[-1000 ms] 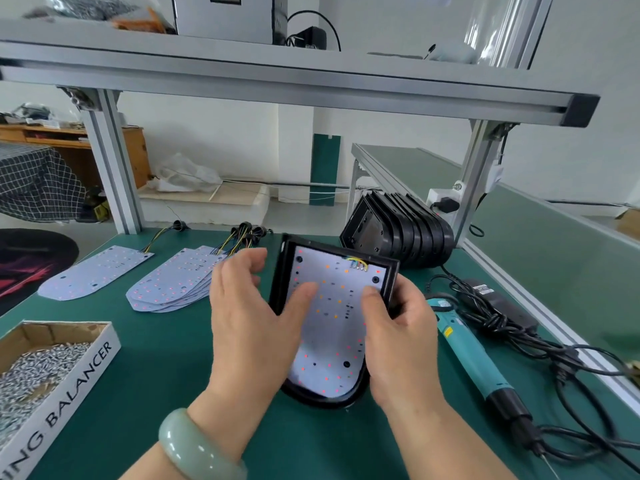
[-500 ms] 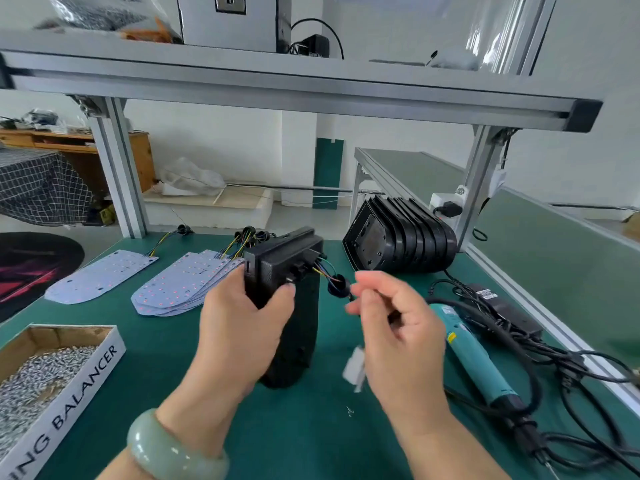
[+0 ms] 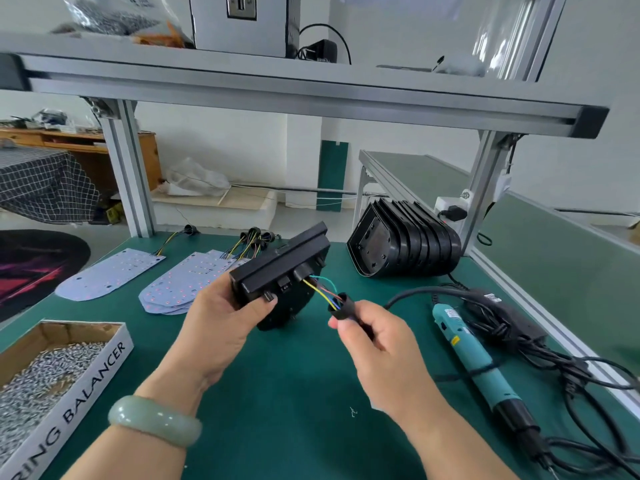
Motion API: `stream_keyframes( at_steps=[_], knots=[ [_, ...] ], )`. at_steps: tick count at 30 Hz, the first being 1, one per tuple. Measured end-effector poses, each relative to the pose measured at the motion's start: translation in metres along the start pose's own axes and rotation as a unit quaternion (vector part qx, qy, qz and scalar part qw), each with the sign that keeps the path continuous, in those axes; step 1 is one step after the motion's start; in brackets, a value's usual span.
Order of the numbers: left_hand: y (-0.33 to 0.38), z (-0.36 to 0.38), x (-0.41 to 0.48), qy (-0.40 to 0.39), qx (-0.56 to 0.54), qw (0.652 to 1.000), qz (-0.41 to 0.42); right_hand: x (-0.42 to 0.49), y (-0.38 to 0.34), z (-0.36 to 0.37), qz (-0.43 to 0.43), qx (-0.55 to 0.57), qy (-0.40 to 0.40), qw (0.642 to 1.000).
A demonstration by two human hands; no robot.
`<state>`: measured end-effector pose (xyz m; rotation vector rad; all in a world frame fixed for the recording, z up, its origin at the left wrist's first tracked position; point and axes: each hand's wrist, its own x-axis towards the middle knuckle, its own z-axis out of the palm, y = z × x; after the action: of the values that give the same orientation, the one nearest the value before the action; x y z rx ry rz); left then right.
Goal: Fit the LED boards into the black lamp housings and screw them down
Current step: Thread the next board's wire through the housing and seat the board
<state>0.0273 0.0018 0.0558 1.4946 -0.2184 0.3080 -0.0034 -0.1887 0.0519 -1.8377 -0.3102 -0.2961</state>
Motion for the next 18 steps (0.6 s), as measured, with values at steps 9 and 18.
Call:
stream_keyframes(
  at_steps=[9,18],
  knots=[
    [0.028,-0.006,-0.01,-0.178,0.371,0.877,-0.25,-0.001,0.0,0.008,-0.005,-0.126,0.036,0.991],
    [0.014,0.052,-0.023,-0.064,0.051,0.984,-0.158,-0.012,-0.005,0.016,0.0,-0.2,-0.077,0.977]
  ],
)
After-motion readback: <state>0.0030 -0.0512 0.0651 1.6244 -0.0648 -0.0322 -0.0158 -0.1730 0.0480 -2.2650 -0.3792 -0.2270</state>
